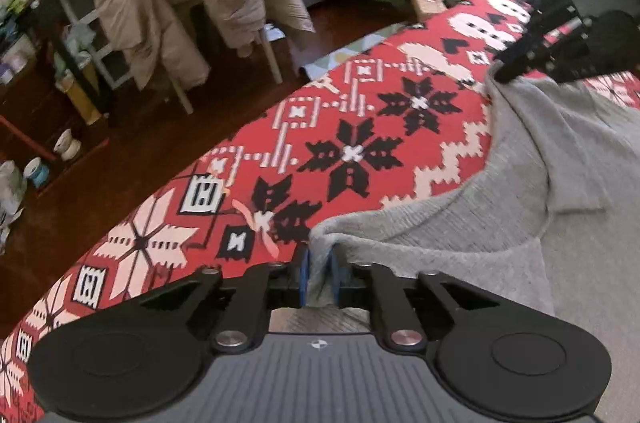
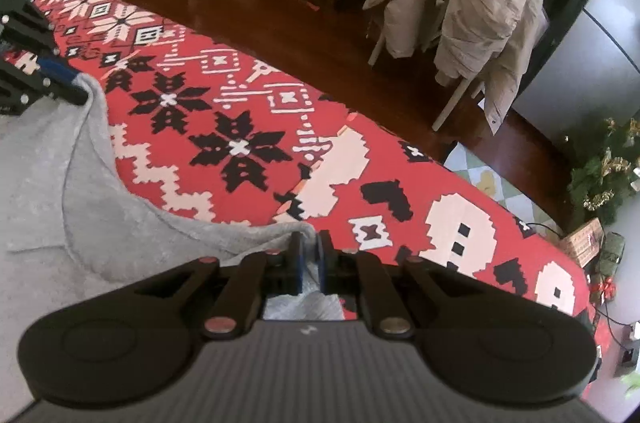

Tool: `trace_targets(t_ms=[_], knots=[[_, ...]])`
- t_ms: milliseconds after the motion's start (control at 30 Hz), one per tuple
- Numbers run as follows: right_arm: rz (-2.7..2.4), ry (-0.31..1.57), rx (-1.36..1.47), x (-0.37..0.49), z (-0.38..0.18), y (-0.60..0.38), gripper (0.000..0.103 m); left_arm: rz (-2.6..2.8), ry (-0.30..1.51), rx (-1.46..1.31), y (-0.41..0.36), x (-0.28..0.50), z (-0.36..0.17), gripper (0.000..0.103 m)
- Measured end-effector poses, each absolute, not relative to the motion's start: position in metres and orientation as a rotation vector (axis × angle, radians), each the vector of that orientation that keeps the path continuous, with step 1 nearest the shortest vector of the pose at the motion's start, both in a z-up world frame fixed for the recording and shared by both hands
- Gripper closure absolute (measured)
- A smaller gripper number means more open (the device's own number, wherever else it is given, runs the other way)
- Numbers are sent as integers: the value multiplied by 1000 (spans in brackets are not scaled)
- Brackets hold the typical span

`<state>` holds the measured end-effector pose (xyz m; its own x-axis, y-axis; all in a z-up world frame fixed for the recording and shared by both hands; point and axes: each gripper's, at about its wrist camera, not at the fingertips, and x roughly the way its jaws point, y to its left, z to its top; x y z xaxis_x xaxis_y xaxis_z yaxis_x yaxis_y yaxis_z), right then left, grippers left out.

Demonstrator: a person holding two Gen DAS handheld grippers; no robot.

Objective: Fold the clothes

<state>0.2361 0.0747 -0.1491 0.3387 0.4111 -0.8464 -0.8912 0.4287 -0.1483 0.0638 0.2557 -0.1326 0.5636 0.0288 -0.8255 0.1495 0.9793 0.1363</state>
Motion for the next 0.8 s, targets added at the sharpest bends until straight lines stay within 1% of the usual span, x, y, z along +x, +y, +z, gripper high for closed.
trace_targets(t_ms=[33,67,100,133,233,367,467,567,700,800], knots=[[943,843,-666,239,-148,73,88,-59,963,186,259,62,-131,71],[947,856,-628,242,-145,68,83,-47,953,170,262,60,-129,63],[951,868,-585,246,-141,63,70,-38,946,143,267,58,-126,61],[955,879,-542,249,-137,58,64,-29,940,113,272,56,-123,61],[954,899,-399,261,-122,34,58,3,905,37,285,49,-112,56],[873,883,-348,263,-108,-2,58,-8,821,89,272,44,-89,53],[832,877,-354,251,-109,-34,58,-95,777,122,243,50,-79,51],[795,884,-363,235,-118,-70,60,-200,765,113,207,70,-79,50],[718,913,-309,219,-129,-121,73,-311,777,79,158,106,-91,51],[683,931,-264,206,-132,-161,73,-337,793,48,132,130,-102,51]])
